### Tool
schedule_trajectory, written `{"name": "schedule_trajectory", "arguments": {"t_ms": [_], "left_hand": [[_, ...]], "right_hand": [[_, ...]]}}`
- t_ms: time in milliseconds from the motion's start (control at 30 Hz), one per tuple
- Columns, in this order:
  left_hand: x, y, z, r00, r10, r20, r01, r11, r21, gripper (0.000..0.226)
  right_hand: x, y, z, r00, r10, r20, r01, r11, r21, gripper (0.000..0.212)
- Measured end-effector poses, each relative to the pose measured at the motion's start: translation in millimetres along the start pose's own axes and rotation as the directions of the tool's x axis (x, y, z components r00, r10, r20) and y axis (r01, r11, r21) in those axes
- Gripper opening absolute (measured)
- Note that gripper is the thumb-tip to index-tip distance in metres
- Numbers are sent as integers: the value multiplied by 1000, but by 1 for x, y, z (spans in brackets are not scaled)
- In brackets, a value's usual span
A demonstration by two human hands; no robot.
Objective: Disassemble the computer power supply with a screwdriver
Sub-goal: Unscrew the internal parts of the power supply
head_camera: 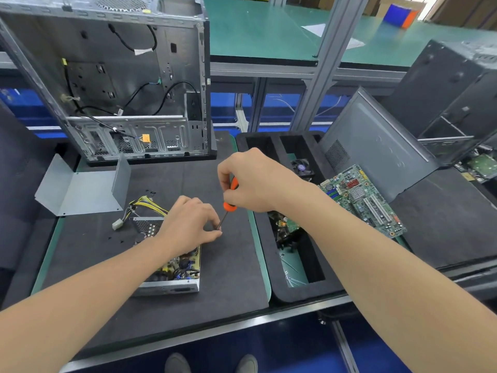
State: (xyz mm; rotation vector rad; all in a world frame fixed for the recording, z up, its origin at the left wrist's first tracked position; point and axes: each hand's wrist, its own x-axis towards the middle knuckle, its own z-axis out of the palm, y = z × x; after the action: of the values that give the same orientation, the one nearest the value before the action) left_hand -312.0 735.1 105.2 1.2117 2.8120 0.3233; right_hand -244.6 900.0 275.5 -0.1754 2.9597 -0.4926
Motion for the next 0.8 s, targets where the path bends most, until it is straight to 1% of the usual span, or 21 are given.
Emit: {"name": "schedule_trajectory", "arguments": {"t_ms": [67, 167, 267, 333, 400, 433, 500, 567, 633, 700, 800], "left_hand": [[1, -3, -2, 1000, 13, -16, -12, 998, 62, 18], [-1, -13, -18, 992, -30, -123, 37, 997, 61, 21], [-14, -35, -41, 948, -149, -280, 138, 989, -59, 24], [-32, -56, -52, 887, -264, -379, 211, 961, -177, 23], [-54, -78, -54, 809, -402, -429, 280, 905, -320, 19], [-69, -90, -52, 767, -479, -427, 327, 864, -382, 18], [-98, -110, -44, 703, -613, -361, 438, 772, -460, 15], [-124, -128, -30, 680, -685, -261, 526, 704, -478, 12], [-140, -142, -14, 695, -700, -165, 573, 678, -461, 12], [-143, -149, 1, 716, -692, -96, 586, 669, -457, 11], [-135, -153, 16, 746, -663, -66, 561, 678, -474, 11]], "right_hand": [[-1, 1, 0, 1000, 4, 0, -4, 1000, -11, 13], [1, -1, 0, 1000, 16, 9, -16, 999, -31, 18], [7, -7, 1, 999, 12, 32, -10, 999, -45, 17], [11, -15, 5, 998, -8, 64, 13, 997, -70, 16], [15, -20, 7, 995, -17, 101, 28, 993, -111, 15], [17, -25, 10, 992, -28, 121, 44, 991, -129, 15], [20, -34, 14, 987, -52, 153, 75, 986, -148, 13], [22, -42, 20, 982, -60, 178, 87, 985, -149, 13], [23, -48, 26, 980, -47, 195, 80, 983, -164, 15], [23, -52, 31, 979, -25, 201, 63, 981, -184, 18], [23, -56, 32, 979, 35, 202, 6, 980, -198, 18]]}}
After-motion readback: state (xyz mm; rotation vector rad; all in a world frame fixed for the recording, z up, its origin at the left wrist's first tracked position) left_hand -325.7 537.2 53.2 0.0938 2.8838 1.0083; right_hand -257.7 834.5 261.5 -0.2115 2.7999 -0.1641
